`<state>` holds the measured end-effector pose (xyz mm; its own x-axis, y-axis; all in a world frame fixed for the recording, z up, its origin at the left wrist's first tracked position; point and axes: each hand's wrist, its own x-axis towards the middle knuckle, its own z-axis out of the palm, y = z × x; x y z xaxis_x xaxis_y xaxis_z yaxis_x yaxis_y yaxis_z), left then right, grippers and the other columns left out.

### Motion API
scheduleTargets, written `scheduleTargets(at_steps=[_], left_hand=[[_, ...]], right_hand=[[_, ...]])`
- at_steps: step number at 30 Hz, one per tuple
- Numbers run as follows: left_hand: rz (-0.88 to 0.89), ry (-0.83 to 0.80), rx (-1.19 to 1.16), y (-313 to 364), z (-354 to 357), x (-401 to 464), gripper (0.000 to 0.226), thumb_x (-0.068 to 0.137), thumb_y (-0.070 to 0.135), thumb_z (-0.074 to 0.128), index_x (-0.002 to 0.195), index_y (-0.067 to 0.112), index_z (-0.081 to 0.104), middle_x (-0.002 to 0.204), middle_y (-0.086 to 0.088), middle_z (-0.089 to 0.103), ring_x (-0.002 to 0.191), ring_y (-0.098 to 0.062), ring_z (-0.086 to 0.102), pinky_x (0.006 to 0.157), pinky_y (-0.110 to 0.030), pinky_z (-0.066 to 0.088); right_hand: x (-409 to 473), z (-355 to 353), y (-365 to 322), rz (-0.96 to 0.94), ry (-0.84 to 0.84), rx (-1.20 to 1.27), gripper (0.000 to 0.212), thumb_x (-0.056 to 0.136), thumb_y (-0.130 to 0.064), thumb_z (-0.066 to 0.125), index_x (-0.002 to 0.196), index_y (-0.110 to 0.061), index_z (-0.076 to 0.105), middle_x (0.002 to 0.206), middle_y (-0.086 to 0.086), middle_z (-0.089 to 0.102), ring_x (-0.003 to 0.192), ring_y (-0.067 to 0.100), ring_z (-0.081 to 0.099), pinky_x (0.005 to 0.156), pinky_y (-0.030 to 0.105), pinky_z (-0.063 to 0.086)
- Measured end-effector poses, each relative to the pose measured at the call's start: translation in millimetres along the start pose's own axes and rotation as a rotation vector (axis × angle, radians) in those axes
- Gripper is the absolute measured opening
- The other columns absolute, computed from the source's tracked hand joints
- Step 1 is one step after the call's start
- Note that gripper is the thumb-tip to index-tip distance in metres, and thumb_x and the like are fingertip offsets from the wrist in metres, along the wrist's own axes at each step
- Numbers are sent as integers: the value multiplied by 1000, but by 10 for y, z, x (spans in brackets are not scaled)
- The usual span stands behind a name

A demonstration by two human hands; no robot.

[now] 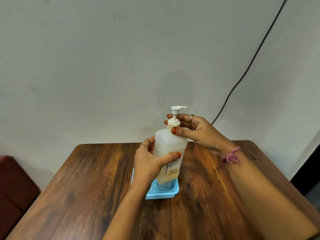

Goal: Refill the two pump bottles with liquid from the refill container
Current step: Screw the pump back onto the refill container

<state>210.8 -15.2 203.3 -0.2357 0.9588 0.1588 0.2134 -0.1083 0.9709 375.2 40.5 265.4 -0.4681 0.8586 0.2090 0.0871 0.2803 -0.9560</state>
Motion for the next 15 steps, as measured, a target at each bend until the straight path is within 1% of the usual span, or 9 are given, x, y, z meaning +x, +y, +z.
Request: scheduleTargets(at_steps=[2, 4, 6, 10, 12, 15], left_hand=[[0, 4, -7, -6, -14, 5, 77, 56, 30, 91, 124, 22, 54, 115, 8, 63, 103, -11, 62, 82, -28, 58], [-6, 7, -17, -14, -23, 11, 79, 54, 32, 91, 124, 23, 55, 114, 8, 63, 103, -10, 62, 83, -29, 58], [-14, 0, -26, -5, -29, 23, 81, 52, 35, 91, 124, 22, 55, 114, 8, 63, 102, -10, 63, 82, -29, 58], [-34, -28, -63, 19, -26, 23, 90, 42, 43, 89, 123, 21, 56, 113, 7, 66, 101, -12, 66, 83, -34, 60], [-35, -26, -62, 16, -23, 10, 86, 47, 39, 91, 124, 21, 56, 113, 8, 66, 102, -12, 66, 83, -34, 60], [-27, -6, -48, -1, -35, 1, 80, 53, 32, 91, 124, 22, 55, 114, 9, 65, 103, -11, 64, 82, -31, 59]], right_hand=[[11, 39, 1, -26, 4, 11, 43, 85, -10, 66, 127, -14, 57, 120, 0, 67, 116, 11, 59, 98, 36, 49], [22, 57, -2, -38, 13, 4, 41, 86, -10, 65, 126, -14, 57, 120, 0, 67, 116, 12, 59, 98, 38, 48], [28, 55, -17, -50, -3, -11, 41, 87, -10, 63, 128, -14, 56, 123, 0, 65, 118, 11, 57, 99, 38, 48], [13, 13, -58, -78, -54, -20, 45, 91, -7, 56, 135, -8, 47, 131, 2, 59, 123, 11, 53, 101, 33, 46], [13, -4, -84, -71, -73, -32, 47, 90, -12, 57, 135, -9, 47, 131, 2, 59, 123, 11, 53, 103, 34, 44], [29, 6, -94, -68, -62, -67, 51, 83, -22, 62, 132, -10, 51, 128, 2, 62, 122, 12, 54, 104, 40, 43]])
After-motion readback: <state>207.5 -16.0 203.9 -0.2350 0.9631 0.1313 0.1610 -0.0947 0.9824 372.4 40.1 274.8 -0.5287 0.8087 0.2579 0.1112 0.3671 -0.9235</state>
